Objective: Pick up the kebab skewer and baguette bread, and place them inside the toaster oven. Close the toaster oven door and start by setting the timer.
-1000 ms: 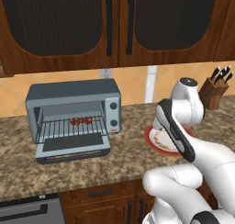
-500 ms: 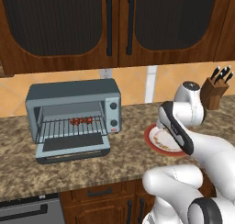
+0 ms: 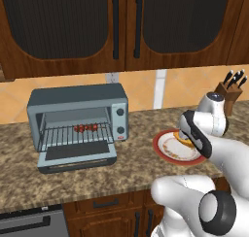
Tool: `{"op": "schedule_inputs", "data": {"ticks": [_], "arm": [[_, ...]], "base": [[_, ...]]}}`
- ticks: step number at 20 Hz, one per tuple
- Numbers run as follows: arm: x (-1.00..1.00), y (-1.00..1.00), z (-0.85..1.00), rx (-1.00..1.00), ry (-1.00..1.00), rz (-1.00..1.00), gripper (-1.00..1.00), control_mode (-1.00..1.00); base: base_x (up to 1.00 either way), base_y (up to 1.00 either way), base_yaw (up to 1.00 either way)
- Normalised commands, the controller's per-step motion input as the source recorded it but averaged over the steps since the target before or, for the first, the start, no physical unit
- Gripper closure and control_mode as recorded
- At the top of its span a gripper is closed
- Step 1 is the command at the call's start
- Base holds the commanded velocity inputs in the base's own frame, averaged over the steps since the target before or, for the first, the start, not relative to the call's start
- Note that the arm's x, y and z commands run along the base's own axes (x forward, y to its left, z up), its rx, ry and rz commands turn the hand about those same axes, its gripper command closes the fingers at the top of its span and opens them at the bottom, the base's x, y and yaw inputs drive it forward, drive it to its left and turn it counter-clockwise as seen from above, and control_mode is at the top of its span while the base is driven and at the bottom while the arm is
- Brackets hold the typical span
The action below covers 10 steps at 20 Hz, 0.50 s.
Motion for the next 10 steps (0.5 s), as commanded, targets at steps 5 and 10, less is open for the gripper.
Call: {"op": "schedule_inputs", "data": {"ticks": [5, 10], "arm": [[0.02, -0.42, -0.26, 0.00, 0.00, -0.02, -1.00, -1.00], [0.09, -0.23, -0.20, 0.00, 0.00, 0.00, -1.00, -1.00]], "base": [[0.00, 0.00, 0.00], [0.00, 0.00, 0.00]]}}
